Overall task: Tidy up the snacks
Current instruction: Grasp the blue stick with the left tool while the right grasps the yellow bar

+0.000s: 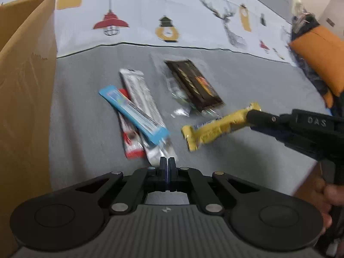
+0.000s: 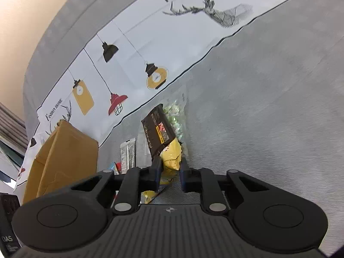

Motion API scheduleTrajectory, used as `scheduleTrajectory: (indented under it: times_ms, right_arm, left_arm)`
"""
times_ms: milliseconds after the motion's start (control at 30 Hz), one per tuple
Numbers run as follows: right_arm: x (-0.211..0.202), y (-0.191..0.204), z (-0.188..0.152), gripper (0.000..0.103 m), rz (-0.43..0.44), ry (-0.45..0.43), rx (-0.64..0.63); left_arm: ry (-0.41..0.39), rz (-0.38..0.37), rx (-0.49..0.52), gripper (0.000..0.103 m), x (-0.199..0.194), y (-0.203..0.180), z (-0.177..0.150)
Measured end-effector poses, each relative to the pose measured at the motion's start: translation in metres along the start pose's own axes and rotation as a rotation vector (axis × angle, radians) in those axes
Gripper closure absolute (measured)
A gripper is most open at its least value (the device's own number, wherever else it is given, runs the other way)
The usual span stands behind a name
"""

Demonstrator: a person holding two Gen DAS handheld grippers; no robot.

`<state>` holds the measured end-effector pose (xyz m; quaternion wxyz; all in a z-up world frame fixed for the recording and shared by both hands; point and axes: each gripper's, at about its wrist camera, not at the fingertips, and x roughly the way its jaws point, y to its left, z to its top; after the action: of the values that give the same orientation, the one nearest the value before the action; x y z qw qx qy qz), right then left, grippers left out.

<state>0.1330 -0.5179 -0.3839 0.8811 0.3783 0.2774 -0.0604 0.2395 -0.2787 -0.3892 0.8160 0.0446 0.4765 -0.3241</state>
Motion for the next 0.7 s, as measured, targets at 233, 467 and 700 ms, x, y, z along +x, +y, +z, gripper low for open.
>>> scheduleTrajectory:
  times_ms: [233,467,700]
  right_arm:
    - [-0.034,-0.013,-0.013,0.088,-0.012,0.0,-0.008]
    - [-0.025,-0.015,-0.007,0.087,0.001,-0.006,0.015]
    - [0.011,-0.023,0.003,0.067,-0.027,0.05,0.104]
  left_arm:
    - [-0.037,0.088,-0.028,0.102,-0.008,-0.002,0.01]
    - [-0.04,0.186,-0.067,0.087,0.03,0.017,0.039]
    - [-0.054,0.205,-0.056,0.076,0.036,0.023,0.043]
